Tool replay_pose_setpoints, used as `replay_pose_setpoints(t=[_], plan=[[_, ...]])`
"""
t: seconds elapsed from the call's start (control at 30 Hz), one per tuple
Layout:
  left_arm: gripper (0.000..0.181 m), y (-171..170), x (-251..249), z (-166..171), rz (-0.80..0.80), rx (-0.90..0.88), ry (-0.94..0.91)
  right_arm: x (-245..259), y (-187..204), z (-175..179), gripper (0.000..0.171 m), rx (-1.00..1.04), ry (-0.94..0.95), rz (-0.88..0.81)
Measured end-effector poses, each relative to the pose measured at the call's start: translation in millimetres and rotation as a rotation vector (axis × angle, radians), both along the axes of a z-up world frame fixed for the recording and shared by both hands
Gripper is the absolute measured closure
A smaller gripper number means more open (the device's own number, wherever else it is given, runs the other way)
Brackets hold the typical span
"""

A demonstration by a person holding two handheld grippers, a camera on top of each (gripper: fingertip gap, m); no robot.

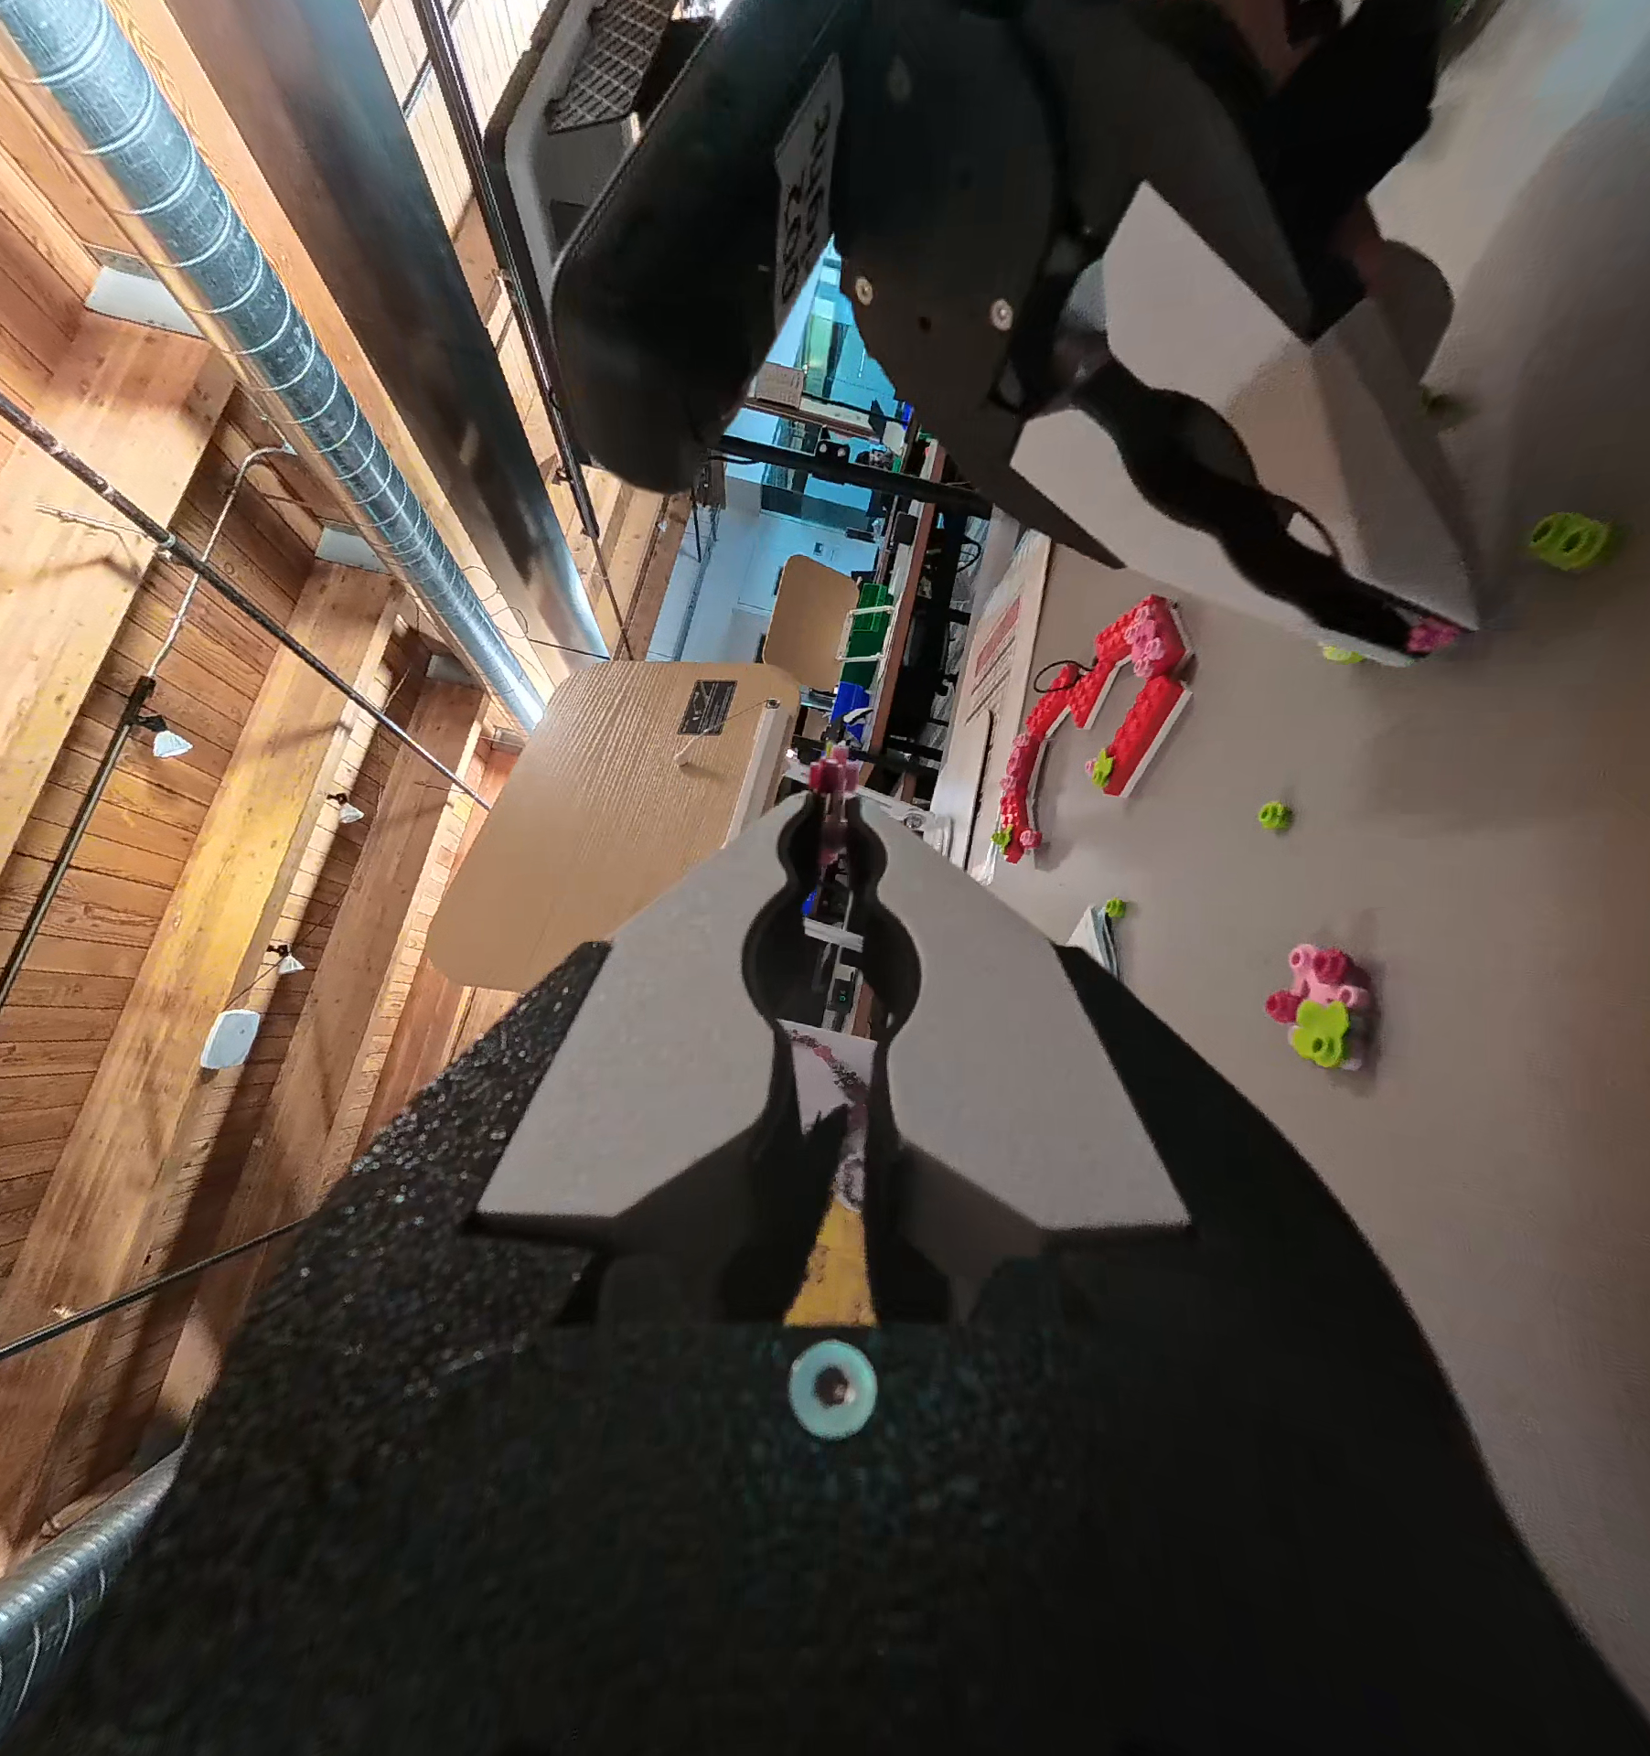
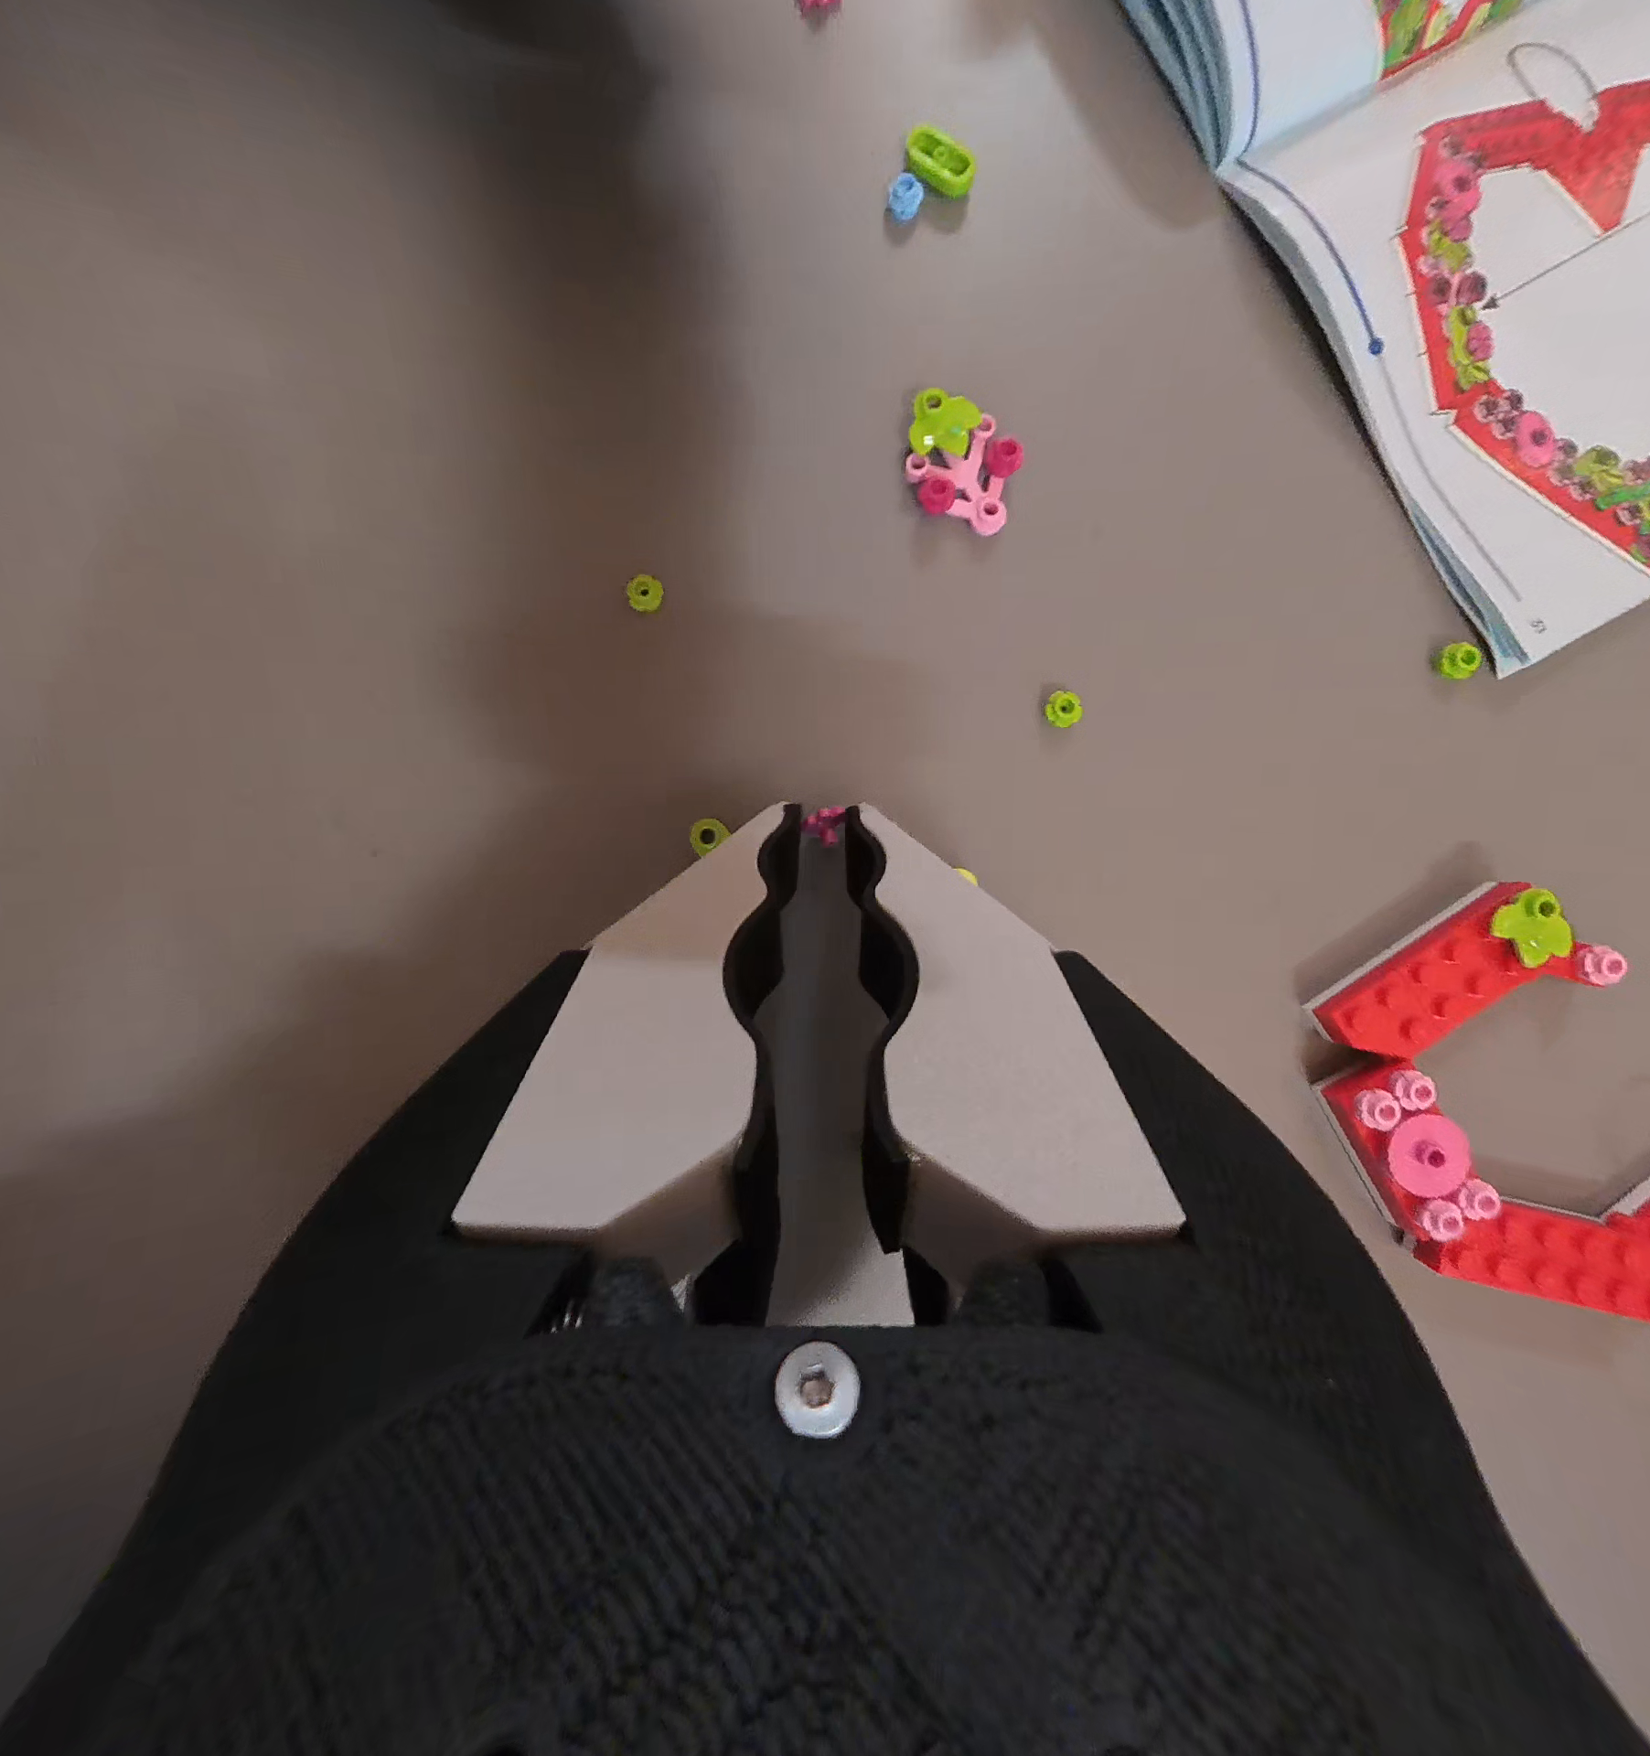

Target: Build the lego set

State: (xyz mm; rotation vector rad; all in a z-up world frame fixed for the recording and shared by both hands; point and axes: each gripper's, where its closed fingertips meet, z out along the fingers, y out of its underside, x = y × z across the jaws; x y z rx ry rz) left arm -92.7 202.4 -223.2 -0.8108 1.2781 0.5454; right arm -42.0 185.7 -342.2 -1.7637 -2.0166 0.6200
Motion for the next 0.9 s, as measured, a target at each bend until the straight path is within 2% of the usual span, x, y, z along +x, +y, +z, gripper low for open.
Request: replay_pose_setpoints(t=[0.03,0.4,0.9], plan=[[0.180,-0.4,0.6,-0.4,-0.002,0.001,0.002,-0.7,-0.5,-0.7,0.163,0.004,0.002,0.005],[0.180,-1.3,4.4,-4.2,-0.011,-0.014,0.017,3.7,-2.7,1.9,0.157,0.028,-0.019,0.042],[0.180,-2.4,7.5,-7.4,-0.018,-0.026,0.033,23.6,5.3,-3.1,0.147,0.049,-0.231,0.046]])
